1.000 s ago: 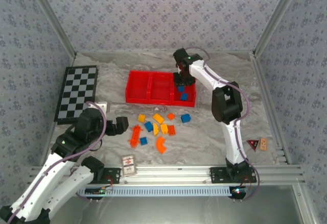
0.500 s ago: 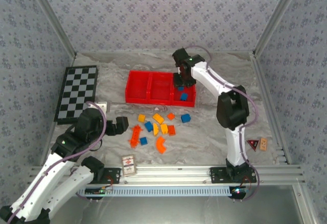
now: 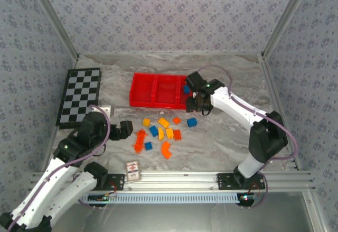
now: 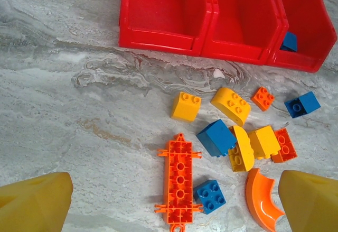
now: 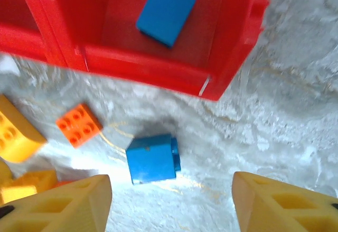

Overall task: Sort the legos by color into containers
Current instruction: Pick up the lego from the center of the table.

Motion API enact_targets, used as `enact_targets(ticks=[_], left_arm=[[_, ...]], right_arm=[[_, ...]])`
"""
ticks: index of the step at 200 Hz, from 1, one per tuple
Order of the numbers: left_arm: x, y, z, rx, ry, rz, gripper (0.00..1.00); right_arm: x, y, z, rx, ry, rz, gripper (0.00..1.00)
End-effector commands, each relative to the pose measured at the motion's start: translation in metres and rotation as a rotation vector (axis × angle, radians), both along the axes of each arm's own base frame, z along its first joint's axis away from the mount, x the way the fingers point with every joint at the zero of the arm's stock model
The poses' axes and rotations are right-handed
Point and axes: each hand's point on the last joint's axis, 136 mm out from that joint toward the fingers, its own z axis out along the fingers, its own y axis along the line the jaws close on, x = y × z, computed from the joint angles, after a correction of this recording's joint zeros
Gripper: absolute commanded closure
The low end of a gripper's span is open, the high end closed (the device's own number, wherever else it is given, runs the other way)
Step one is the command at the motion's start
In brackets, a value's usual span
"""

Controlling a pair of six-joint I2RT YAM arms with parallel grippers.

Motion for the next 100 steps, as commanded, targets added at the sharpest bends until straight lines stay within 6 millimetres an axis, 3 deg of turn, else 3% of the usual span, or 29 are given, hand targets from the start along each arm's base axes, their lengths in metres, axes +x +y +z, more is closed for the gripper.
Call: enact_targets(ticks=[1, 29, 56, 70, 100], left_arm=[[0.001, 0.0, -0.001, 0.004, -0.001, 0.004, 0.0], [0.001, 0.0, -0.001, 0.006, 0.003, 0.003, 0.0], [0.001, 0.0, -0.002, 0.007, 0.006, 0.004, 0.0], [0.001, 0.0, -0.002, 0.008, 0.005, 0.005, 0.0], [0.001, 0.001, -0.002, 0.01, 0.006, 0.007, 0.0]], right_arm=[[-0.014, 0.001, -0.009, -0.006, 0.02, -0.011, 0.34], [-0.023, 0.0, -0.031, -0.02, 0.067, -0.015, 0.3], [-0.02, 0.002, -0.043, -0.033, 0.084, -0.015, 0.26], [-0.018, 0.005, -0.05, -0.035, 0.096, -0.009, 0.18], [-0.014, 0.009, -0.061, -0.056, 0.116, 0.002, 0.17]])
